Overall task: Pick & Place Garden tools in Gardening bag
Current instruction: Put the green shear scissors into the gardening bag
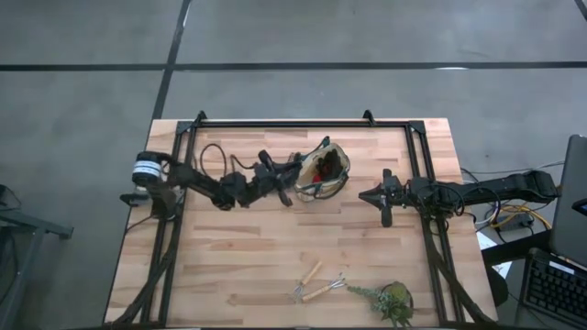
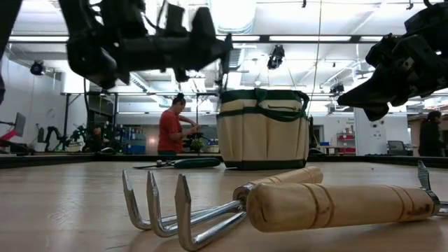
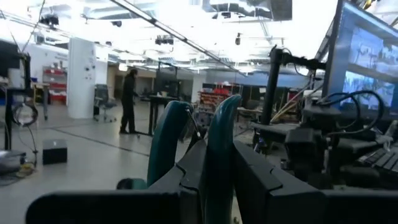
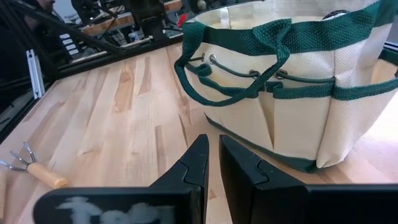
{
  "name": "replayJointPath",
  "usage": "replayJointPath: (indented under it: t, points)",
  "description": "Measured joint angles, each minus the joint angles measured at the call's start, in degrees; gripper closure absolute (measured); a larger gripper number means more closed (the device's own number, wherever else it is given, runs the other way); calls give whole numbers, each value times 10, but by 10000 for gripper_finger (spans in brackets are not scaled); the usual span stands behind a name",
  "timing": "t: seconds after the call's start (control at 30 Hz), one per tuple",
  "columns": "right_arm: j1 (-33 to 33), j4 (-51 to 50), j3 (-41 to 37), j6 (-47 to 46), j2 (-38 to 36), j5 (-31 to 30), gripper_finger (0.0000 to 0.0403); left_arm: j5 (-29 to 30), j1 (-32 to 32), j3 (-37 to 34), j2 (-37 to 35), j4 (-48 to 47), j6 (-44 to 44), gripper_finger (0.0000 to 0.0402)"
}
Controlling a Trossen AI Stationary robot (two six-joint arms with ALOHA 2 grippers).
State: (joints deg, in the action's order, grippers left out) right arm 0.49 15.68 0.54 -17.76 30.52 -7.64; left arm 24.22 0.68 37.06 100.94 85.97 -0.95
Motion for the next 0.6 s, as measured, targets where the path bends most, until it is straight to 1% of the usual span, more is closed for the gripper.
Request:
replayJointPath:
  t: [0.07, 0.2, 0.4, 0.6]
  points:
    - [0, 1, 0, 1, 0, 0, 369, -1, 1, 14, 21, 11, 6, 344]
    - [0, 1, 0, 2, 0, 0, 369, -4, 1, 43, 47, 30, -11, 344]
    - [0, 0, 0, 2, 0, 1, 369, -4, 1, 61, 49, 30, -20, 344]
    - [0, -1, 0, 0, 0, 1, 369, -8, 1, 64, 50, 25, -20, 344]
